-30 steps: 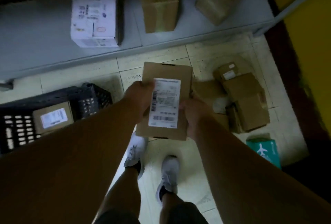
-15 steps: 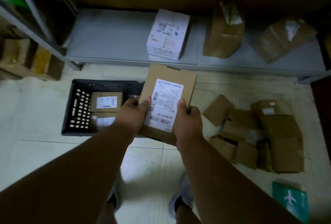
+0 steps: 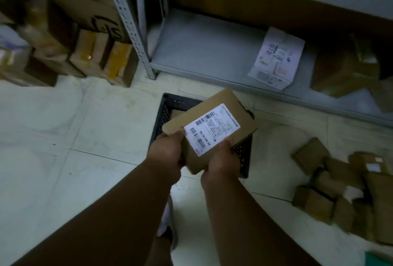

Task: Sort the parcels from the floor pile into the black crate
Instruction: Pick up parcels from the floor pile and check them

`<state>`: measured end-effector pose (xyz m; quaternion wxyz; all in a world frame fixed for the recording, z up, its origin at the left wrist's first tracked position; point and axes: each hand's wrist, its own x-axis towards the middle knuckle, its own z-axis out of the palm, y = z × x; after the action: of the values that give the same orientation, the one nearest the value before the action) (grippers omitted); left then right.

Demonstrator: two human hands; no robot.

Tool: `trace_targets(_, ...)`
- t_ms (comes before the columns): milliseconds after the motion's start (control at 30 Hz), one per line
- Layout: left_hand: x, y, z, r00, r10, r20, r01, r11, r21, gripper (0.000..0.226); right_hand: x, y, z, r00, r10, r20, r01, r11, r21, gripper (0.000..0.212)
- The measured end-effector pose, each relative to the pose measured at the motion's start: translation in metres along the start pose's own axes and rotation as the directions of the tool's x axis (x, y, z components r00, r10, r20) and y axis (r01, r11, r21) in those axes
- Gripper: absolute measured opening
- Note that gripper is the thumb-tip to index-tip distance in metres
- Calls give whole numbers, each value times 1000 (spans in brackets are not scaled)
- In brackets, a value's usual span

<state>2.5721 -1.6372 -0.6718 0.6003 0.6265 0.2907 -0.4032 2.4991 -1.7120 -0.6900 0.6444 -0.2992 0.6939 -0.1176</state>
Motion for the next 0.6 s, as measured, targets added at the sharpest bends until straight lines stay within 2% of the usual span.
trace_targets(67, 8, 10, -13, 999, 43, 11, -42, 999, -33, 30, -5, 7, 25, 1000, 12, 20, -11, 997, -76, 20)
trace_targets(100, 14, 13, -17, 998, 56, 4, -56, 998, -31, 31, -2, 9, 33, 1000, -18, -9, 17, 988, -154, 17)
trace_targets(133, 20, 15, -20, 998, 67, -14, -67, 998, -1, 32, 4, 9, 37, 995, -89, -50, 75, 969, -234, 22)
trace_targets(233, 46, 14, -21, 992, 113, -48, -107, 988, 116, 31, 31, -2, 30, 926, -361, -114, 270, 841, -469, 67)
trace_targets(300, 64, 7, -19, 982, 187, -26, -174, 950, 258, 30, 60, -8, 20, 893, -438, -103, 300, 749, -590, 84)
trace_targets(367, 85, -4, -16, 963, 267, 22, -257, 897, 360, 41, 93, -6, 15, 903, -430, -20, 318, 697, -643, 71)
trace_targets(433, 109, -16, -13, 961, 269, 71, -269, 833, 484, 50, 125, 5, 18, 938, -343, 44, 274, 658, -701, 52)
trace_targets(500, 138, -32, -7, 971, 214, 102, -232, 760, 607, 49, 157, 21, 20, 959, -283, 15, 206, 660, -723, 49)
trace_targets(600, 180, -60, 3, 969, 229, 91, -222, 652, 725, 52, 210, 50, 21, 957, -290, 11, 220, 699, -681, 44)
